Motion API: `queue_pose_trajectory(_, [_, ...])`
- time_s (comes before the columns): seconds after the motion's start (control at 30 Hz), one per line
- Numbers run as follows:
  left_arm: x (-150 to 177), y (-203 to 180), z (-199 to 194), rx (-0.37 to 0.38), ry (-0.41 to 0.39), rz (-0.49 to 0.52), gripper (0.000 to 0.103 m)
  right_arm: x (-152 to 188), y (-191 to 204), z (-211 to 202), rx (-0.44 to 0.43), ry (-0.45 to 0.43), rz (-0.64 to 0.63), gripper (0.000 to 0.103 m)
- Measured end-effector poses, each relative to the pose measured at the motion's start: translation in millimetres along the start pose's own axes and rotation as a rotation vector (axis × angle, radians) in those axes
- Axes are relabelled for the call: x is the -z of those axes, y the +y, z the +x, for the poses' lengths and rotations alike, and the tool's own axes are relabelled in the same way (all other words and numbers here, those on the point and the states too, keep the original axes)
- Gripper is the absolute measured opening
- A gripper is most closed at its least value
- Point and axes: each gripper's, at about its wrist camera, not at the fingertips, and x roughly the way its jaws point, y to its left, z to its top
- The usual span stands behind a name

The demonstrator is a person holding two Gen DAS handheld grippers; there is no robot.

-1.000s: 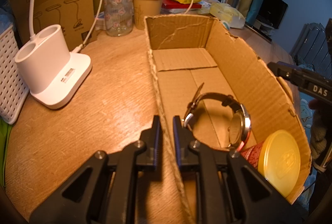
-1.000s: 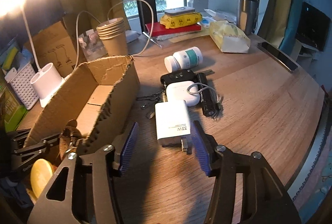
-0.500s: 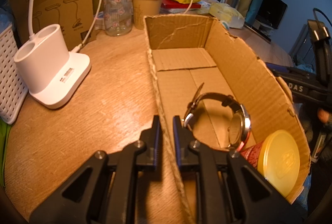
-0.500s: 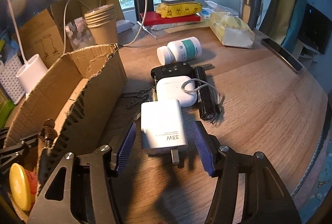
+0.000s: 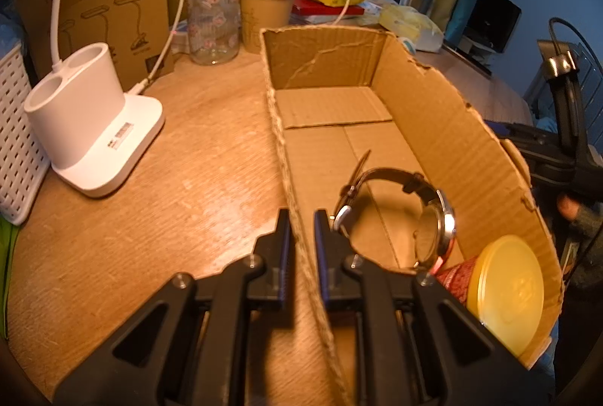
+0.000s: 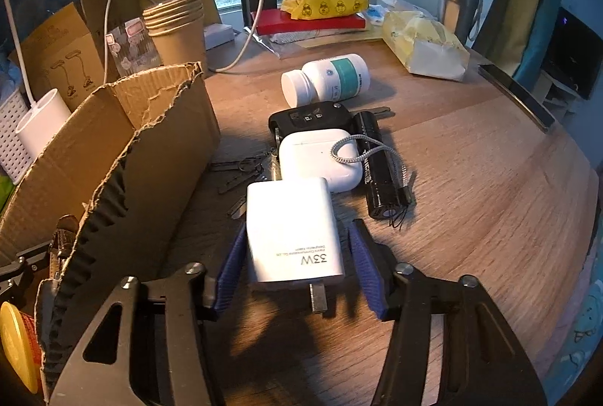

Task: Organize rigid objects
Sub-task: 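Move the right gripper to the white charger and grasp it, then lift the white charger with the right gripper and lower it into the box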

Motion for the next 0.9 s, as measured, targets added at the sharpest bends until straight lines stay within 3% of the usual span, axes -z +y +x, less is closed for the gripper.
queue_pose_trajectory(0.9, [-0.3,0.5,0.2,0.0,0.0,0.0,0.013,3.9,10.8,-32.4,-0.008,-0.052,-0.008,0.05])
